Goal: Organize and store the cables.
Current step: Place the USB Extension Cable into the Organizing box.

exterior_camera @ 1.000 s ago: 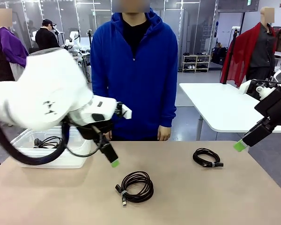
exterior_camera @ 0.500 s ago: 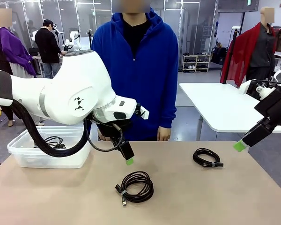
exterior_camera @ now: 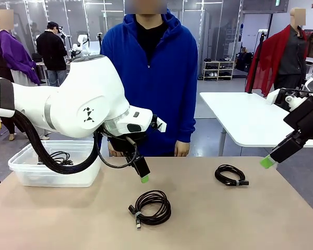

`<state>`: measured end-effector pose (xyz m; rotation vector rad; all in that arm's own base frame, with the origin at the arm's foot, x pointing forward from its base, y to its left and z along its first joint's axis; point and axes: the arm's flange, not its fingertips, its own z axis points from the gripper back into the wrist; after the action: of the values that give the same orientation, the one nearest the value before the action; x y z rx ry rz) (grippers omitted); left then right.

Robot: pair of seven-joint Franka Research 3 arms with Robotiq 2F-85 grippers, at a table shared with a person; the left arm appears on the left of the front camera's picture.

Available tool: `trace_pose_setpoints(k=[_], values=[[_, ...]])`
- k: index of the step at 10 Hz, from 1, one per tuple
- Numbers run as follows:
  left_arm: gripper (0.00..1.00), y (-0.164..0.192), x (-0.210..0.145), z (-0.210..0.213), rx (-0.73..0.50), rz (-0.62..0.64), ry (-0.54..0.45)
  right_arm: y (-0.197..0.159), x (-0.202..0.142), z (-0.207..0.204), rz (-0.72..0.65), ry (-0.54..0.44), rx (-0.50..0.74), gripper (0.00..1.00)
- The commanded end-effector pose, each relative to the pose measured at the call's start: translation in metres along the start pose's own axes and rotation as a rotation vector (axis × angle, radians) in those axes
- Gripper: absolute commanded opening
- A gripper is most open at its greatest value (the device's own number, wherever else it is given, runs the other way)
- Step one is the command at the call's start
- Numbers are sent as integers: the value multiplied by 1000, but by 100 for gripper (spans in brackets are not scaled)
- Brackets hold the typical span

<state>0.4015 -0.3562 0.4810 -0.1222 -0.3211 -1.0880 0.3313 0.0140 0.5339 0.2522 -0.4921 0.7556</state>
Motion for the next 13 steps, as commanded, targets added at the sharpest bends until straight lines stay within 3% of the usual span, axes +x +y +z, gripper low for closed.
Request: trace_pose_setpoints(k=[1, 4, 6, 13], values=[[100, 0, -2, 0, -2, 0, 0, 0, -1, 0, -2, 14, -11, 100], [100, 0, 0, 0, 0, 0, 0, 0, -1, 0, -2, 14, -11, 100], [100, -2, -4, -6, -1, 133, 10, 0, -1, 0, -2, 14, -11, 100], [100, 2, -7, -23, -15, 263, 42, 0, -1, 0, -2, 14, -11, 100]])
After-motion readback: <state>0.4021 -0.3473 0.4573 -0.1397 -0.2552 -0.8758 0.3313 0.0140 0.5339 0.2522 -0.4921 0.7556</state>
